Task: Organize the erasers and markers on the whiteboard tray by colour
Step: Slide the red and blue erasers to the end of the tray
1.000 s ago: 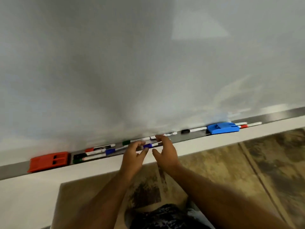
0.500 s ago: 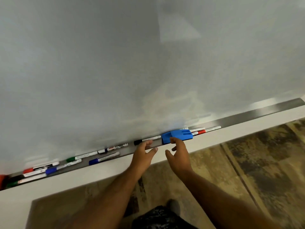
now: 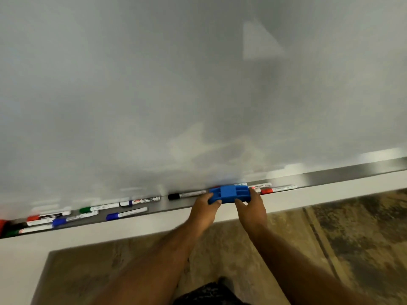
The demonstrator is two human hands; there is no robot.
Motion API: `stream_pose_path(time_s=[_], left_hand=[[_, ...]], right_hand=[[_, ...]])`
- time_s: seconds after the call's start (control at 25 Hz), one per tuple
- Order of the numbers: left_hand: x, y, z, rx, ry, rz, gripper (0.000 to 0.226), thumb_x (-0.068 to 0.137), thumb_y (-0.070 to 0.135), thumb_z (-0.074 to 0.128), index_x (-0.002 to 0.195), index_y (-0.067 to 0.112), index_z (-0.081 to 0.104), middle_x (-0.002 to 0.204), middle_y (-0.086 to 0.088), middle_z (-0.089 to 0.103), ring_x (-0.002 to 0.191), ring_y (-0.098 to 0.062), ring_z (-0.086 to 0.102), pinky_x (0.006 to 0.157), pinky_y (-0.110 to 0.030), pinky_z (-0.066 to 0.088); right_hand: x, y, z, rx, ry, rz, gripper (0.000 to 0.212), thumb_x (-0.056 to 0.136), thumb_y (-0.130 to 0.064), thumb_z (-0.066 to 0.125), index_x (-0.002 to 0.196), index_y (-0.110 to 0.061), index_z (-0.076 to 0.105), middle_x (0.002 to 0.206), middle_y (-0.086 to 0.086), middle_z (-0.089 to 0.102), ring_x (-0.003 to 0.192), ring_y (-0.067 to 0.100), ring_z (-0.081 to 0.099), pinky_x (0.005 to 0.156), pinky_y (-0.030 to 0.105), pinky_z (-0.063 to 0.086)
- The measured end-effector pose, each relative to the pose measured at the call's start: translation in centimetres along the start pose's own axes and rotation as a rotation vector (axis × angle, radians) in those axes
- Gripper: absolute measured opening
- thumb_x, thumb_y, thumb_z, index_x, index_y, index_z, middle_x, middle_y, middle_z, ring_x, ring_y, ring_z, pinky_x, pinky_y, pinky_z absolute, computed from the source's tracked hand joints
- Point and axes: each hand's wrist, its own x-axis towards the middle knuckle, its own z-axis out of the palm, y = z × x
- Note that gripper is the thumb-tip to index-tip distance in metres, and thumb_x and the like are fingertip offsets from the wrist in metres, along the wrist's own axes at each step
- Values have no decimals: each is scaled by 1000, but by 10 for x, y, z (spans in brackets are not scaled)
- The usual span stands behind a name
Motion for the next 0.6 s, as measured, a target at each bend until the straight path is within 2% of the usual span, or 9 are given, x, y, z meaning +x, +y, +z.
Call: stream_pose_path(time_s=[0.12,0.24,0.32,0.4,0.48,0.6], left_hand=[[-6,-10,-4,-24,102,19,36,98,34,65,132,23,62,133,-1,61,109,-15,60,97,-31,50],[-18,-27,-21,-99,216,-4,27,99,29,65,126,25,63,135,-2,59,115,-18,61,98,-32,51],[-29,-40,-43,-162,283,-27,26,100,25,64,126,27,62,137,0,57,120,-17,58,99,-29,48],[-39,-52,-68,-214,371,-33,23,101,23,63,123,28,61,136,1,59,119,-15,57,98,-27,47],[-50,-63,-94,-295,456,-63,22,101,22,63,122,28,62,132,3,61,117,-14,58,100,-30,50],[-64,-76,-134,-415,568,-112,29,99,21,66,128,22,61,127,1,63,115,-17,62,100,-35,55]], right_hand=[[-13,4,5,91,44,19,49,97,-21,69,142,-24,50,134,-2,61,118,15,60,100,39,53],[-24,5,19,204,29,32,36,99,-25,66,134,-27,55,127,-6,62,113,14,63,94,36,57],[-32,-1,36,261,-23,49,26,100,-27,64,126,-31,59,120,-9,65,107,15,67,91,39,60],[-42,-12,56,282,-97,62,18,101,-26,64,115,-36,61,113,-10,66,100,15,69,80,34,61],[-57,-26,79,268,-161,72,18,100,-25,64,109,-40,59,108,-13,66,95,14,70,71,27,58],[-85,-41,115,213,-228,61,21,100,-27,65,116,-38,59,114,-8,66,95,12,70,76,32,60]])
